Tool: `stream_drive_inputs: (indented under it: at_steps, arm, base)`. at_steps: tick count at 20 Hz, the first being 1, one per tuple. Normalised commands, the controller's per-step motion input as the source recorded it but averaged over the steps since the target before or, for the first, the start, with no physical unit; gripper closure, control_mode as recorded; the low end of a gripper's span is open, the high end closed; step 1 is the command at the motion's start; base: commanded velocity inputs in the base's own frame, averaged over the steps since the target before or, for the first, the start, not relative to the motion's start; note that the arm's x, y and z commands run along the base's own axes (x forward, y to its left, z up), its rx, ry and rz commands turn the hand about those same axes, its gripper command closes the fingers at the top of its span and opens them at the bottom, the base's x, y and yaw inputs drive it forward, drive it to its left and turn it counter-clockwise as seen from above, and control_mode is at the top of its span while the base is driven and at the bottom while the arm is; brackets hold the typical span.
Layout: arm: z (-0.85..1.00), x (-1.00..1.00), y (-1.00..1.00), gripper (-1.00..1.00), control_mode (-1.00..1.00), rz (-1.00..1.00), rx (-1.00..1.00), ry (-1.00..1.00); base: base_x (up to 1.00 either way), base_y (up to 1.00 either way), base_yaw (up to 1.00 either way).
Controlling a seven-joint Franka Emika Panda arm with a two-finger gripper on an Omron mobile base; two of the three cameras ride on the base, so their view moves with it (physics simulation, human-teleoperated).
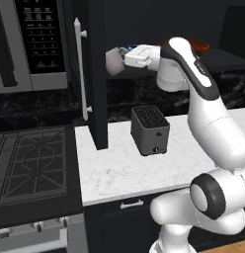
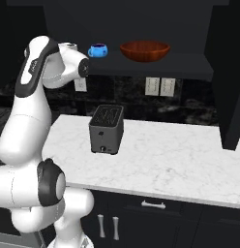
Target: Gather all objects into one cabinet and sort the glasses and bowls to opposite sides.
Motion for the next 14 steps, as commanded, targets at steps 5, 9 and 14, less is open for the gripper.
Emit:
stream_drive_inputs:
  at_steps: [5, 9, 14]
  arm:
    - [0.0, 0.61, 0.01, 1.0, -1.0, 0.03, 0.03, 0.0]
    - [0.0, 0.61, 0.23, 1.0, -1.0, 0.03, 0.0, 0.0]
    - [-0.05, 0.5, 0.35, 1.0, -1.0, 0.03, 0.0, 0.0]
  base:
    - [0.0, 0.0, 0.0]
    - [0.0, 0.0, 0.0]
    - [0.0, 0.0, 0.0]
